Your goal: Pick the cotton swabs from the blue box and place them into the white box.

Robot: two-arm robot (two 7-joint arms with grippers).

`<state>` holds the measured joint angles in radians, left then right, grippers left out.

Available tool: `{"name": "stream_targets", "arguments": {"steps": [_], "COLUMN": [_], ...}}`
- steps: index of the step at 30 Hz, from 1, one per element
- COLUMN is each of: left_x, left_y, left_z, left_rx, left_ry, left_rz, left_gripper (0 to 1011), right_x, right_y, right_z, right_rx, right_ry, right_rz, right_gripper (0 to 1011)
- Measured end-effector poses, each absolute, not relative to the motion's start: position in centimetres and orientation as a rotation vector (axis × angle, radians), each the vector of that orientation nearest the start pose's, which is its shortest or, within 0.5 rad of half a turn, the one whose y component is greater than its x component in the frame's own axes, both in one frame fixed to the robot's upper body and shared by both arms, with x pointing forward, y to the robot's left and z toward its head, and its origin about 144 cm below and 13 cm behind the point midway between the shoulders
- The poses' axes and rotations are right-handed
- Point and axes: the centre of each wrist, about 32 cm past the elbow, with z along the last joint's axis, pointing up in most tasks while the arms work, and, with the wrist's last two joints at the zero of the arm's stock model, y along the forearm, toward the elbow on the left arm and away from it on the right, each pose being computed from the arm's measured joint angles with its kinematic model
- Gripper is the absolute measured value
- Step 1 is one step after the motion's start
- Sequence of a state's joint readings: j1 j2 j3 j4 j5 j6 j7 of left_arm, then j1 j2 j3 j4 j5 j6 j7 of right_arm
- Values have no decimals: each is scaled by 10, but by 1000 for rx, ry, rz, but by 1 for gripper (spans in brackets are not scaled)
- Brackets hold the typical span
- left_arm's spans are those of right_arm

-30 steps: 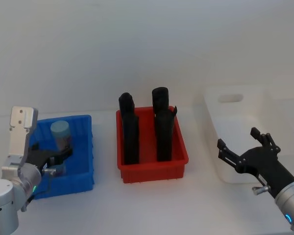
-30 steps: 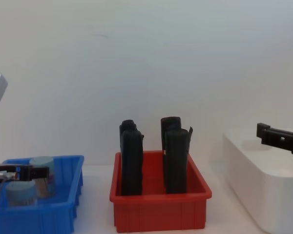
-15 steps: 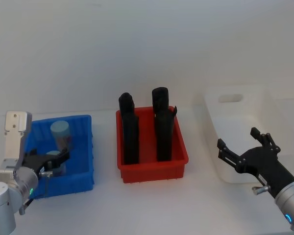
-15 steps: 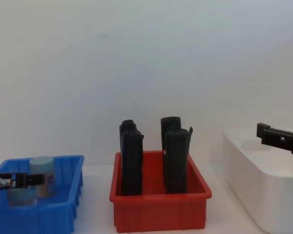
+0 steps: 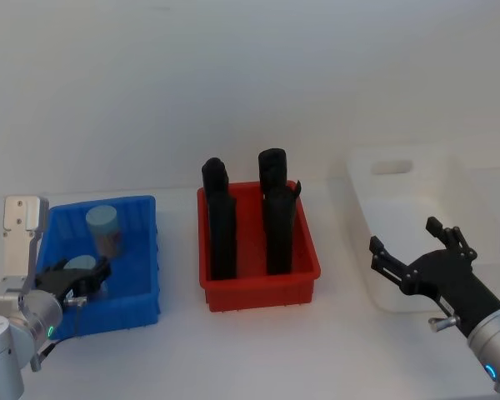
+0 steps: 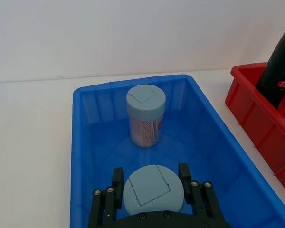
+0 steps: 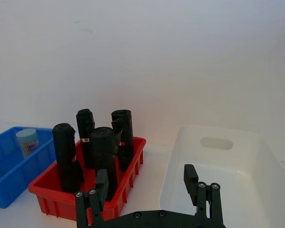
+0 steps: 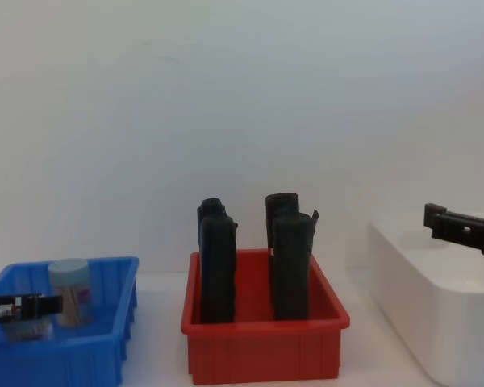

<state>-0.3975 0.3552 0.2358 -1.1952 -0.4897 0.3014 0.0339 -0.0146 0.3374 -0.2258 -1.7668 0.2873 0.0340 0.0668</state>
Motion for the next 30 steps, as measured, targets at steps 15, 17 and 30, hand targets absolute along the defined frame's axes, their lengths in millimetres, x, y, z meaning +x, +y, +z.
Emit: {"name": "stream_targets", "arguments": {"steps": [15, 17, 30], "left_x": [559, 558, 552], "left_y": [301, 299, 285], "left_z": [1184, 1191, 1233], "left_rx": [203, 196, 184], "left_ry": [247, 220, 75], "left_rz": [1472, 1459, 1342], "left_gripper": [671, 671, 671], "right_x": [443, 443, 443], "right_y": [-237, -237, -237], "right_z": [1189, 1189, 1189], "right_rx": [26, 26, 26], "right_ry": [-75, -75, -75], "right_rz": [-1229, -1229, -1230], "right_gripper": [1002, 1002, 1002]}}
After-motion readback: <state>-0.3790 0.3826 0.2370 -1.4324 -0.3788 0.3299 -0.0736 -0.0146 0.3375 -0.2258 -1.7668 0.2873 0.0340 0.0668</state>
